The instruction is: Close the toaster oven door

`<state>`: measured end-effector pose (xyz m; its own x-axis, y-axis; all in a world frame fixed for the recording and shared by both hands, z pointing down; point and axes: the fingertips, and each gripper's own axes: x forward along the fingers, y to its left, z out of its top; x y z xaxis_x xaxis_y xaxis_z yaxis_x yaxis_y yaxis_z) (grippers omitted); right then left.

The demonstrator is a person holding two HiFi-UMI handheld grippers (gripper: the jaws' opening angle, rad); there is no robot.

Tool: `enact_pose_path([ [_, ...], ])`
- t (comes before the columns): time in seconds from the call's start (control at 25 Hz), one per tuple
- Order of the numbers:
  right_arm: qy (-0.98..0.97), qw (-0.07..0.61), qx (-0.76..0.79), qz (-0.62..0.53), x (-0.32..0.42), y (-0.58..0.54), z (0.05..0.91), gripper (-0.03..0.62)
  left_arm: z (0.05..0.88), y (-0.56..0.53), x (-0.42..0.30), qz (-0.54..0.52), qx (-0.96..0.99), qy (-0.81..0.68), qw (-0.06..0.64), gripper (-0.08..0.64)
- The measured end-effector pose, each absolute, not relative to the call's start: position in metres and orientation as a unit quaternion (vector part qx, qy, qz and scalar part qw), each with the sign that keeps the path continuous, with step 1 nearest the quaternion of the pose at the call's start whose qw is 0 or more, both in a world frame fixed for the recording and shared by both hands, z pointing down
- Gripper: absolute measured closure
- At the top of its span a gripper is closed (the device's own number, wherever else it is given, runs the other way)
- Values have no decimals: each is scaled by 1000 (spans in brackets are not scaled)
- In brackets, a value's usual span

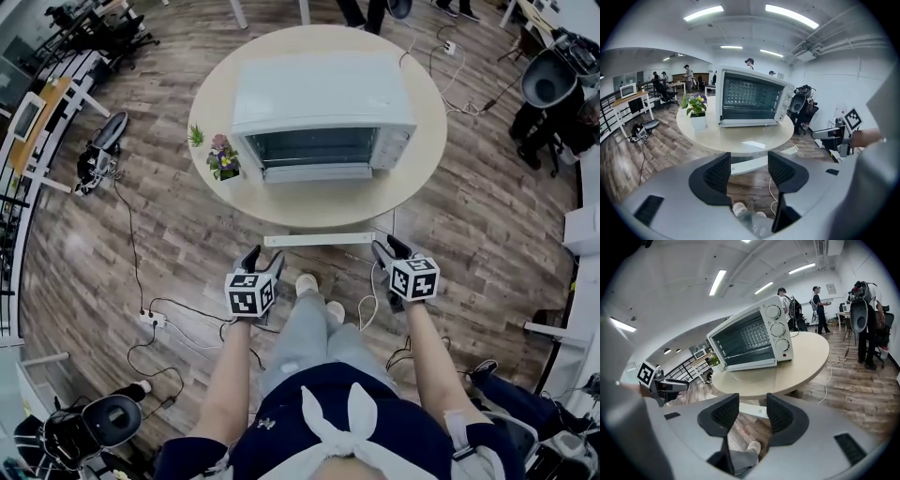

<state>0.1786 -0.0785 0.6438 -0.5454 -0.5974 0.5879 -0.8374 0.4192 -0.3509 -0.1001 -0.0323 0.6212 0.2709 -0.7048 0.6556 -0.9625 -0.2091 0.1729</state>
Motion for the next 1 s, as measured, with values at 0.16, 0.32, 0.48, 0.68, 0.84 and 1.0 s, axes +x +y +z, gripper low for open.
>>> enact_pose_path([
  [0.16,-809,204,434,340,179,-87,664,398,642,-42,-110,245,730,-560,305,305],
  [0.32,-797,214,426,372,176,-95,684,385,661,-53,-120,263,719,-554,328,305],
  [0.48,-779,235,427,395,175,-101,705,357,681,-58,-128,286,713,-537,347,305],
  [0.68,-764,269,419,411,177,-103,727,359,697,-64,-132,302,710,-521,364,305],
  [0.84,-759,265,416,426,173,-105,731,359,707,-67,-132,299,706,-513,386,305],
  [1.0,-754,267,412,436,169,-106,738,365,719,-70,-132,295,704,-504,405,305],
])
